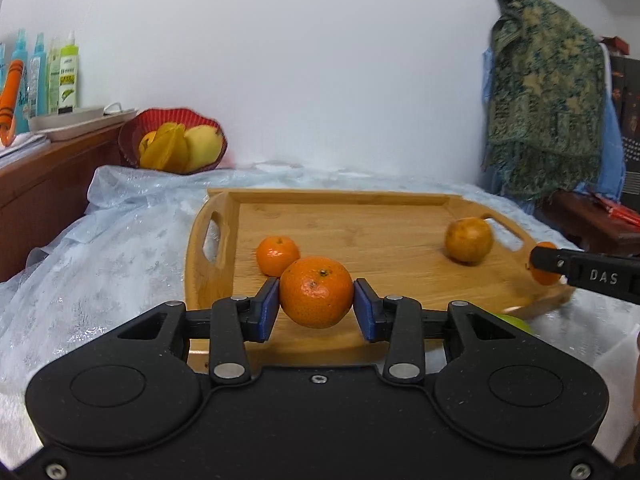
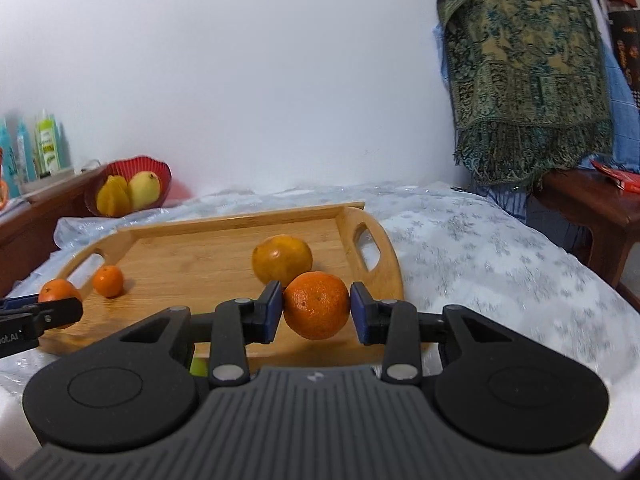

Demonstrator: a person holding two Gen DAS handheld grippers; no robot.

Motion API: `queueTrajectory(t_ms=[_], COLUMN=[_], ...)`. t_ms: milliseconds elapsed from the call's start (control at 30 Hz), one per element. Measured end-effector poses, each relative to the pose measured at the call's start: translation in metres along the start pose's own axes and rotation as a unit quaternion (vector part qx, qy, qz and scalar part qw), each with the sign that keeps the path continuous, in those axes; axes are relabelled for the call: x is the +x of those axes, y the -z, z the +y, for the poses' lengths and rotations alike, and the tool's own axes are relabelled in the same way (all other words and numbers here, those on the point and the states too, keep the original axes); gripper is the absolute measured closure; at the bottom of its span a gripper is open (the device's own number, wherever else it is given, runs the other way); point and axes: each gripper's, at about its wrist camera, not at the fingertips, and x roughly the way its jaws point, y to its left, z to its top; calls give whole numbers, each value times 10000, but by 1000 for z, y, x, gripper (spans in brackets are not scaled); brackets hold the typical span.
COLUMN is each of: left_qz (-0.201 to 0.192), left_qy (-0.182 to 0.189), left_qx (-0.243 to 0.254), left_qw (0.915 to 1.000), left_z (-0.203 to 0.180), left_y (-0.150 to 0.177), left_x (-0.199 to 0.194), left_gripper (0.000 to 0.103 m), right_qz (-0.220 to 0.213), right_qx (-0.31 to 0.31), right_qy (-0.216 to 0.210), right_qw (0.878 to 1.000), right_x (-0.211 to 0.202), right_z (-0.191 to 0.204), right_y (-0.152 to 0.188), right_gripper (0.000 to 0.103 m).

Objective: Organize fruits
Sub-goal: 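Lower both mandarins onto the tray beside the earlier fruits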

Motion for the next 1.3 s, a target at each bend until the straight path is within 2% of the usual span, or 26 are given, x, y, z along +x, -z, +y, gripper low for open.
queueTrajectory(t_ms=[167, 400, 600, 1300], left_qz=[241, 364, 329, 382], left_qy=[-162, -232, -255, -275], left_qx=[-144, -118, 0, -38], left_qw=[9995, 9990, 9991, 9989], left_z=[10, 16, 14, 16], left_y=[-4, 0, 2, 4], left_x=[23, 40, 45, 47], left_gripper=[65, 65, 65, 64], right_qz=[100, 339, 472, 465], right_qx=[-291, -409, -392, -274], right_qy=[-31, -169, -173, -189], right_qw=[9995, 9984, 9980, 9984], right_x=[22, 37, 45, 44], right_z=[7, 17, 20, 18], right_y=[-7, -5, -1, 0], right_gripper=[62, 62, 62, 58])
